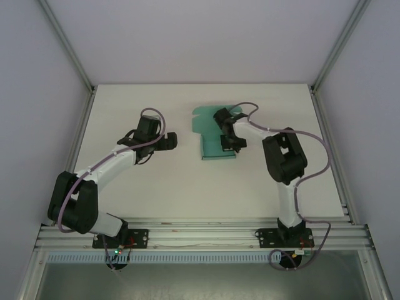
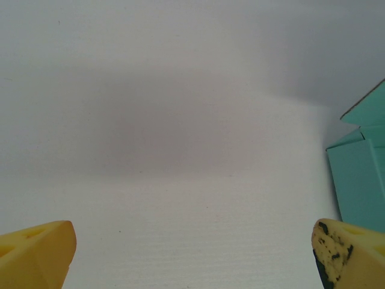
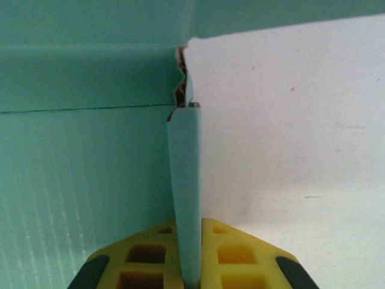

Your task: Assemble paper box

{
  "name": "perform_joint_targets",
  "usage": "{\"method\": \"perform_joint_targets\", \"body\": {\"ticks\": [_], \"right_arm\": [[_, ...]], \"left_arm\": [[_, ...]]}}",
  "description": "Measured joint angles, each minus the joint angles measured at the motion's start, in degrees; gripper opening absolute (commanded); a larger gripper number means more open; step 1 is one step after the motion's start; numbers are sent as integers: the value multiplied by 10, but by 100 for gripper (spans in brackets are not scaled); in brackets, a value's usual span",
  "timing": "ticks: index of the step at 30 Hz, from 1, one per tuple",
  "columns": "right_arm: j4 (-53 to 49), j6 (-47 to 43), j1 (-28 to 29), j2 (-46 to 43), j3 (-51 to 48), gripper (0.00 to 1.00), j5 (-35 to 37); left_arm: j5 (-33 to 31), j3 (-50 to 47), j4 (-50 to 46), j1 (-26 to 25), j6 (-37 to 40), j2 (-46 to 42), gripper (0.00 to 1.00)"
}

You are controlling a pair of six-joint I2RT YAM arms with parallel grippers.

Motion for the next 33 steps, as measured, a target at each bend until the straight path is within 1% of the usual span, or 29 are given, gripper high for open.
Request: {"method": "perform_joint_targets", "body": {"ticks": [5,9,13,17,19,21,23,24,26,27,28,31,32,33], "right_arm": [[-83,26,31,66,80,0,94],[-116,47,50,92,106,0,155],[-134,59,52,104,111,0,193],[-122,54,52,95,92,0,207],[-99,44,51,77,69,0,202],[-71,31,49,51,37,5,182],[-39,19,43,19,1,15,145],[-26,16,41,4,-14,17,123],[-5,12,40,-20,-40,27,80],[3,10,40,-30,-49,30,64],[11,12,40,-40,-57,36,46],[26,14,40,-58,-67,38,0],[30,14,40,-62,-67,40,-11],[35,14,40,-66,-68,46,-21]], "left_arm": [[0,0,0,0,0,-1,100],[0,0,-1,0,0,-9,100],[0,0,-1,0,0,-16,100],[0,0,-1,0,0,-16,100],[0,0,-3,0,0,-16,100],[0,0,-3,0,0,-16,100],[0,0,-3,0,0,-17,100],[1,0,-3,0,0,-17,100],[3,0,-3,0,0,-17,100],[5,0,-3,0,-1,-17,100],[7,0,-3,0,-1,-17,100],[17,0,-3,0,0,-19,100],[20,0,-3,0,0,-20,100],[23,0,-3,0,0,-21,100]]}}
